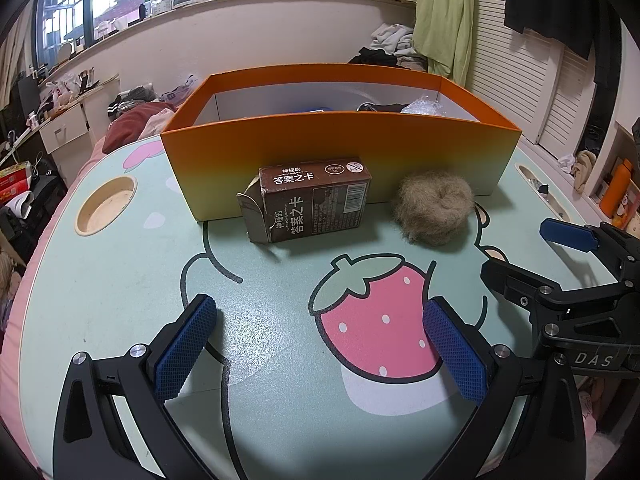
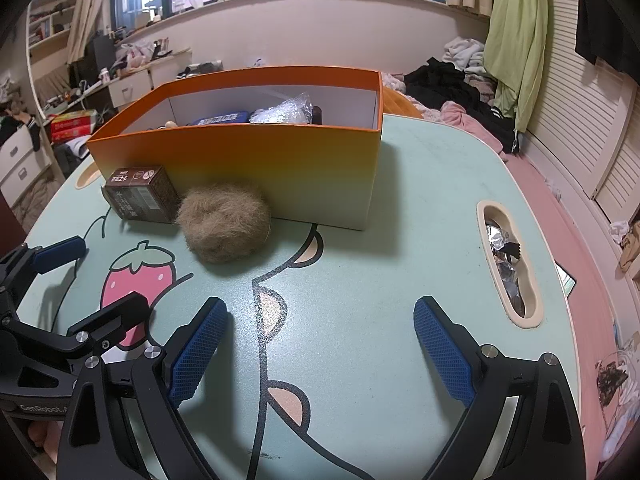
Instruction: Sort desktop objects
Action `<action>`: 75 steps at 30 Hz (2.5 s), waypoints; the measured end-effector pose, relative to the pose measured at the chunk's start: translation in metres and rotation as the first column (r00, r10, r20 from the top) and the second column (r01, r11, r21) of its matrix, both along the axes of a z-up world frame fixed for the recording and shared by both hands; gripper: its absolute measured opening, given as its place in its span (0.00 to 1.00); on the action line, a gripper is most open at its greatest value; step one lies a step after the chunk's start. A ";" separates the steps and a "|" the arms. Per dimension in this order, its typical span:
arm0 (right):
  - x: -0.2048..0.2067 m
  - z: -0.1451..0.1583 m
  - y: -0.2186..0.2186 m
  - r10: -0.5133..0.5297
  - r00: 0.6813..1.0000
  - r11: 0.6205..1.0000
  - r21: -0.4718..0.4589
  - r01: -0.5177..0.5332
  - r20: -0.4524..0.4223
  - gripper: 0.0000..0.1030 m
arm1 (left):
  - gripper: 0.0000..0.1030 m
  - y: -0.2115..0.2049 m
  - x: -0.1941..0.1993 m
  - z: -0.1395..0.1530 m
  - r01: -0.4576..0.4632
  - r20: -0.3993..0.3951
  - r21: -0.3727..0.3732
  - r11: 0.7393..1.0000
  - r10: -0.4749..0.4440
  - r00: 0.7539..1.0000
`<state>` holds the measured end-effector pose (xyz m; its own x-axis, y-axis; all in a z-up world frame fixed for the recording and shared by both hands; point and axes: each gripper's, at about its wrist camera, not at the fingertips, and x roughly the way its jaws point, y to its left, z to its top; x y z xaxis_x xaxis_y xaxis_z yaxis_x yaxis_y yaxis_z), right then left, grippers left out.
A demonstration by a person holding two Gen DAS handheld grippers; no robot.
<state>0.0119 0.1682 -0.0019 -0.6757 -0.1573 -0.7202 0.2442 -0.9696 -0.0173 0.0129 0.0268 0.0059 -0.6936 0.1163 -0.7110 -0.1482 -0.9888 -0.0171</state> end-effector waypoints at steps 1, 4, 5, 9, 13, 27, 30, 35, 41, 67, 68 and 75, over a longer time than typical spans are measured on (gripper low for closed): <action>0.000 0.000 0.000 0.000 1.000 1.000 0.000 0.000 0.000 0.92 | 1.00 0.000 0.000 0.000 0.000 0.000 0.000 1.000 0.000 1.000; 0.000 0.000 0.000 0.000 1.000 1.000 0.000 0.000 0.000 0.92 | 1.00 0.000 0.000 0.000 0.000 0.000 0.000 1.000 0.000 1.000; 0.000 0.000 0.000 0.000 1.000 1.000 0.000 0.000 0.000 0.92 | 1.00 0.000 0.000 0.000 0.000 0.000 0.000 1.000 0.000 1.000; 0.000 0.000 0.000 0.000 1.000 1.000 -0.001 0.000 0.000 0.92 | 1.00 0.000 0.000 0.000 0.000 -0.001 -0.001 1.000 0.000 1.000; 0.001 0.002 0.004 0.021 1.000 0.999 -0.045 -0.021 0.000 0.92 | 1.00 -0.004 0.002 0.001 -0.008 -0.009 0.022 1.000 0.008 1.000; -0.047 0.023 -0.043 0.135 0.985 0.969 -0.221 -0.109 0.107 0.78 | 1.00 -0.021 0.008 0.005 -0.076 -0.029 0.068 0.995 0.078 0.997; -0.048 0.018 -0.055 0.120 0.990 0.986 -0.124 -0.109 0.080 0.43 | 1.00 -0.029 0.009 0.013 -0.085 -0.055 0.091 0.992 0.091 0.994; -0.031 0.019 -0.039 0.148 0.988 0.977 -0.160 -0.138 0.051 0.39 | 1.00 -0.032 0.004 0.029 -0.063 -0.116 0.108 0.992 0.076 0.990; -0.014 0.027 -0.009 0.130 0.992 0.972 -0.195 -0.127 0.001 0.39 | 0.91 -0.018 -0.040 0.027 -0.039 -0.024 0.089 0.995 0.041 0.999; -0.048 0.089 -0.031 0.060 0.983 0.989 -0.121 -0.082 -0.175 0.40 | 0.64 -0.018 -0.073 0.112 0.027 -0.204 0.141 0.990 0.002 0.979; -0.059 0.088 -0.034 0.063 0.985 0.991 -0.110 -0.081 -0.163 0.43 | 0.80 -0.017 -0.084 0.107 0.006 -0.169 0.123 0.992 0.014 0.986; -0.080 0.060 -0.057 0.096 0.982 0.993 0.083 -0.084 -0.162 0.87 | 0.83 -0.024 -0.100 0.066 -0.060 -0.094 0.136 0.989 0.073 0.993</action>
